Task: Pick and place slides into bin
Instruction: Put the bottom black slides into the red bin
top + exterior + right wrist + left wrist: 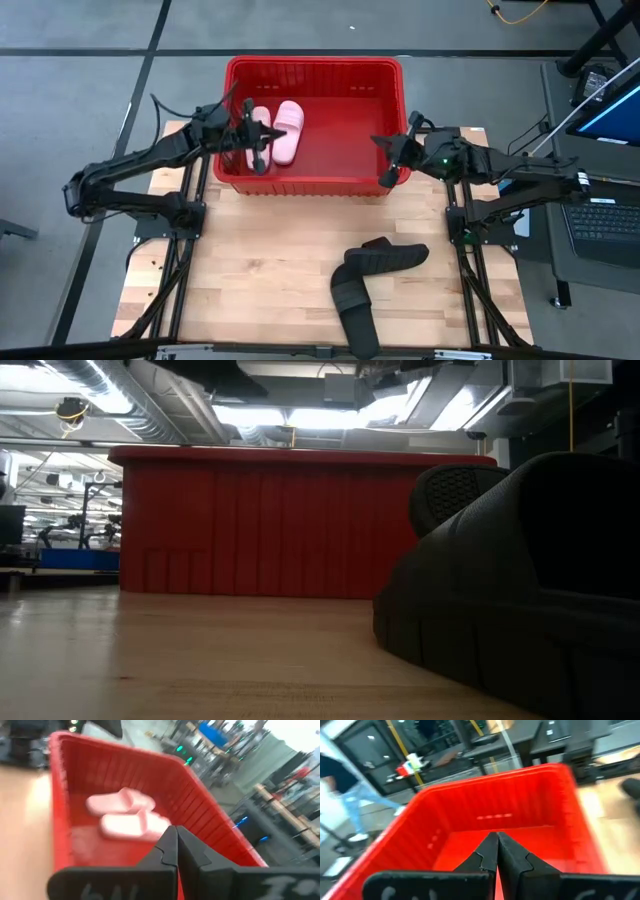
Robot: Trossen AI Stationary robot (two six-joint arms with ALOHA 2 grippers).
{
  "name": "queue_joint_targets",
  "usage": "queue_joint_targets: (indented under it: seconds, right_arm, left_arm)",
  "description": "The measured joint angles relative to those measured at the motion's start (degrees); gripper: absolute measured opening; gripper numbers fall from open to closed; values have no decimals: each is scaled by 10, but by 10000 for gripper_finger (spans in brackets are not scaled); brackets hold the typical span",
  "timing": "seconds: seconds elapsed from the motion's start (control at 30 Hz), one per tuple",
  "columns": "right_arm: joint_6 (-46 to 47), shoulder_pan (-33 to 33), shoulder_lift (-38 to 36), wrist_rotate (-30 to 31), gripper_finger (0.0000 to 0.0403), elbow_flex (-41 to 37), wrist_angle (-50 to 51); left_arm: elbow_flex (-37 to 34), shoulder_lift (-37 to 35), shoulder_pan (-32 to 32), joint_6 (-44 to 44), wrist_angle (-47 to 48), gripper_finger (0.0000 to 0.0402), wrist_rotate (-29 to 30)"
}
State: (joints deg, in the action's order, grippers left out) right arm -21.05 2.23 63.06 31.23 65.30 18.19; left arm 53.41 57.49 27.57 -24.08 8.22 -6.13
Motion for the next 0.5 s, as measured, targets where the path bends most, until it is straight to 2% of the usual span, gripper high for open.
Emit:
queue_joint_targets:
  seconds: [0.3, 0.5]
  right_arm:
    - [27, -22, -19, -16, 2, 0, 42]
    - [22, -22, -20, -15, 3, 0, 72]
  left_arm:
    - [0, -5, -99, 53, 28, 2, 15]
    - [0, 8, -185, 54, 31, 2, 128]
